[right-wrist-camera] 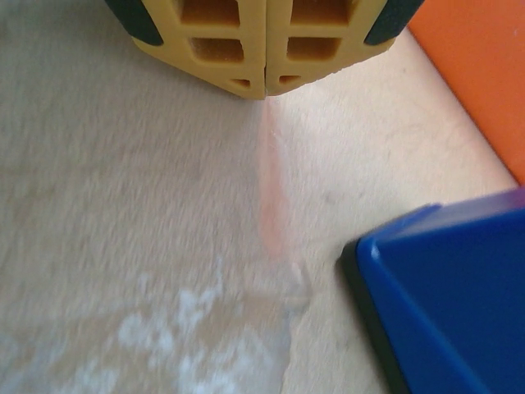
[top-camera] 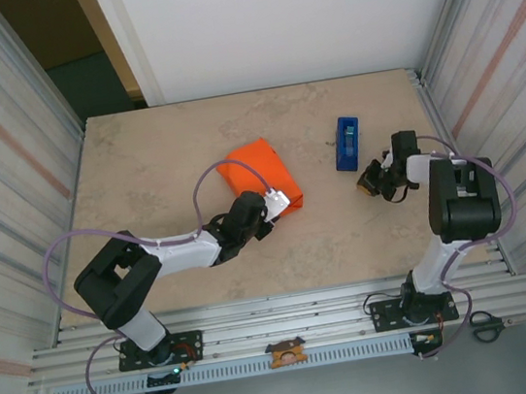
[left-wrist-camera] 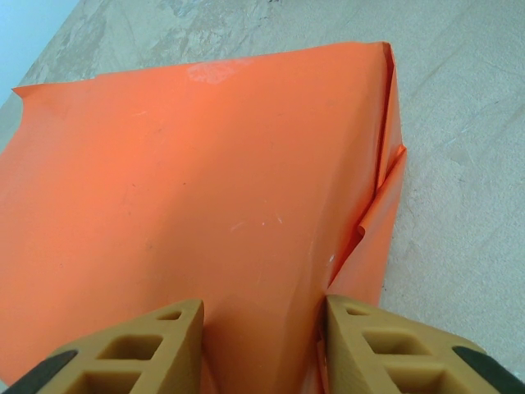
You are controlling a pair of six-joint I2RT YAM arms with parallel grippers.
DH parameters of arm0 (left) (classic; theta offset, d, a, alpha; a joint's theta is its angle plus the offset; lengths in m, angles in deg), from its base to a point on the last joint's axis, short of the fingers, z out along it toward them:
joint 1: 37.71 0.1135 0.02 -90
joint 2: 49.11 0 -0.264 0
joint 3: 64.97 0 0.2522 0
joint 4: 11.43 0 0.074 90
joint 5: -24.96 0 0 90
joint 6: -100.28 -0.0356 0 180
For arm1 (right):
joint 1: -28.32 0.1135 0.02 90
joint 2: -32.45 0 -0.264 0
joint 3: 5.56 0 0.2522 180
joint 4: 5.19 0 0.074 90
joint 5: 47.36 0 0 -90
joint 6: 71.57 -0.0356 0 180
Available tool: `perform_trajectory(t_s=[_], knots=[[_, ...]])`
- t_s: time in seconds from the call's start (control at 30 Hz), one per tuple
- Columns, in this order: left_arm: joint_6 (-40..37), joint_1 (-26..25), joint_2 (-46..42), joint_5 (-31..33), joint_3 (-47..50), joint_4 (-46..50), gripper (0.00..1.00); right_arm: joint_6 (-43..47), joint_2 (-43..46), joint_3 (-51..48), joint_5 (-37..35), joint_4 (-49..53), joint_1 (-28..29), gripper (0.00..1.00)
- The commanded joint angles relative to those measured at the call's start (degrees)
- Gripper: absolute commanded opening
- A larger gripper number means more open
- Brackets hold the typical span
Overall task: Wrap the gift box in paper
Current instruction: Tear off the tape with the cutter, then stick the wrapping paper to the gift box.
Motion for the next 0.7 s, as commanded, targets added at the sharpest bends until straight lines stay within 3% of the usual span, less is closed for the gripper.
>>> perform_trajectory(t_s=[0.0,0.17,0.3,0.67], knots=[[2.8,0.4,3.2,-1.1,1.4,9.2,0.39,2.5,8.8,-1.7,5.0,3.8,0.2,0.00],[2.9,0.4,3.4,-1.4,1.5,9.2,0.39,6.6,17.7,-1.7,16.9,9.9,0.8,0.00],[3.1,0.4,3.5,-1.6,2.1,8.6,0.39,5.9,21.1,-0.3,21.2,10.9,3.6,0.00],[4.0,0.3,4.0,-1.6,2.4,7.7,0.39,0.8,12.3,4.4,22.8,0.8,20.6,0.00]])
